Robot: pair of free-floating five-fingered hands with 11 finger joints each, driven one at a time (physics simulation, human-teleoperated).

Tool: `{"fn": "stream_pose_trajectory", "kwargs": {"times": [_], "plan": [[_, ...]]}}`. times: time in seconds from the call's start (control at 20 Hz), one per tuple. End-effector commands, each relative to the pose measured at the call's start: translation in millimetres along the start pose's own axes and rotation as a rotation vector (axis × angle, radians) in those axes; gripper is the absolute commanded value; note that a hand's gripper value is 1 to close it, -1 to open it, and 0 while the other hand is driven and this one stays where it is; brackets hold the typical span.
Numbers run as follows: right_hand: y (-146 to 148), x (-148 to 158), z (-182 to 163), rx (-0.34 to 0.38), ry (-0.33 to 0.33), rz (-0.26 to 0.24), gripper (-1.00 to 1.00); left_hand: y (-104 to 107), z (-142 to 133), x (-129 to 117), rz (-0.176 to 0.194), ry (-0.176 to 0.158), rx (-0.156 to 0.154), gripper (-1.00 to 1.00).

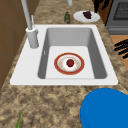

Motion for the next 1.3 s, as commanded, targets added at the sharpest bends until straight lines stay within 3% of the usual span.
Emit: {"fn": "stream_pose_trajectory", "kwargs": {"times": [0.0,0.2,0.7,1.0,1.25], "plan": [[0,0,0,0.0,0.0,0.0,0.0,0,1,0,0.0,0.0,0.0,-1.0],[0,0,0,0.0,0.0,0.0,0.0,0,1,0,-0.008,-0.002,0.001,-1.0],[0,0,0,0.0,0.0,0.0,0.0,58,-18,19,0.008,-0.024,-0.006,-1.0],[0,0,0,0.0,0.0,0.0,0.0,90,-31,34,0.005,-0.014,-0.004,-1.0],[0,0,0,0.0,0.0,0.0,0.0,115,-40,52,0.058,-0.016,-0.031,-1.0]]}}
